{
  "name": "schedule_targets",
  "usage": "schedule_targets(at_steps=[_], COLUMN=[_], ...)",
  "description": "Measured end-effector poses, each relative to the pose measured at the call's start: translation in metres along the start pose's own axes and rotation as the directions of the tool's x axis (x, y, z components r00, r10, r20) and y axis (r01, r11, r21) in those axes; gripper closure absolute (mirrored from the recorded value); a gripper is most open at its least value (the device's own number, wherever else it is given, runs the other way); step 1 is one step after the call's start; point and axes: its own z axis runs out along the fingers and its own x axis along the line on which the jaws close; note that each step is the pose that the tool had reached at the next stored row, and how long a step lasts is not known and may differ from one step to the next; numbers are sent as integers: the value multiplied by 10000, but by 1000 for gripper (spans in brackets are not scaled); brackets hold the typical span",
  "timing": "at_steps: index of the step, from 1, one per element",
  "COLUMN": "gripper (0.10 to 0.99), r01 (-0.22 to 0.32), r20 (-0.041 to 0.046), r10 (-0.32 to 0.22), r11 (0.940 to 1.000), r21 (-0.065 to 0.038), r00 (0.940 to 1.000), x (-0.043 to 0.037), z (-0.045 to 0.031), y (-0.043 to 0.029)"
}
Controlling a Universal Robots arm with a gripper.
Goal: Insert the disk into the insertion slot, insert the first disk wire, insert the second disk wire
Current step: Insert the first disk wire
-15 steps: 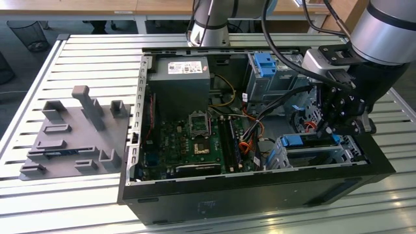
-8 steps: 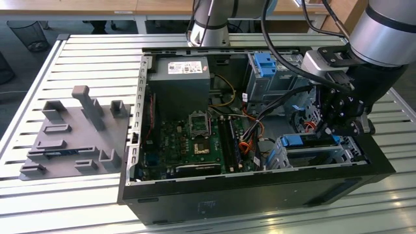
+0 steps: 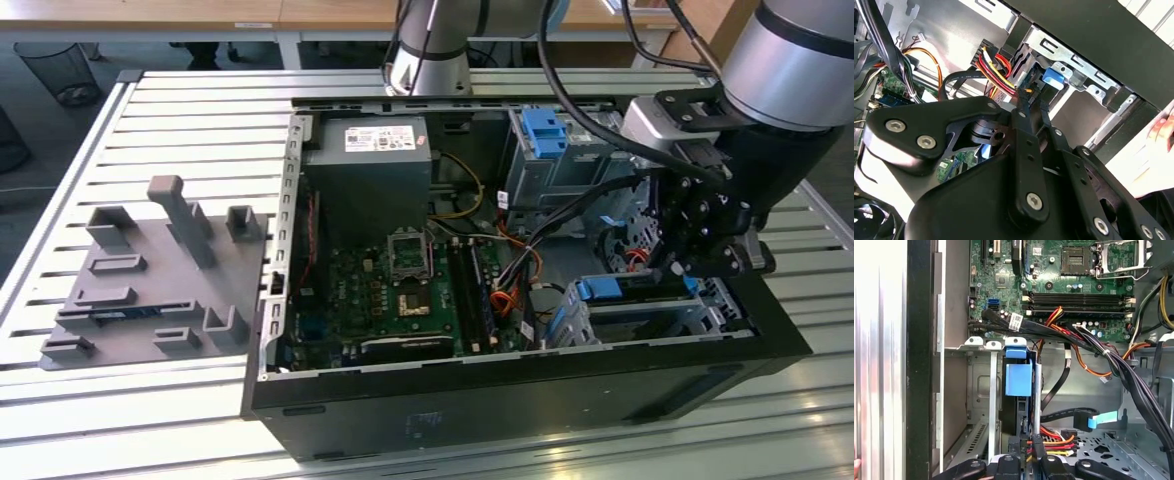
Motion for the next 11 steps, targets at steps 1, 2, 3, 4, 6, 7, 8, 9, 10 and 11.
schedule_targets(at_steps=[1, 2, 3, 4, 6, 7, 8, 9, 10, 11], gripper=[847, 847, 847, 863, 925, 925, 980, 980, 980, 980], r01=[1, 2, 2, 2, 1, 2, 2, 2, 2, 2], r20=[0, 0, 2, 3, 0, 0, 4, 4, 3, 1], r10=[-1, -2, -2, -2, -1, -2, -2, -2, -2, -2], r11=[10000, 10000, 10000, 10000, 10000, 10000, 10000, 10000, 10000, 10000], r21=[-5, -15, -26, -35, -42, -43, -44, -46, -46, -46], r00=[10000, 10000, 10000, 10000, 10000, 10000, 10000, 10000, 10000, 10000], x=[0, 1, 1, 1, 1, 2, 2, 2, 2, 2], z=[-12, -20, -25, -29, -41, -46, -48, -50, -53, -56], y=[-1, -3, -4, -4, -5, -5, -5, -6, -6, -6])
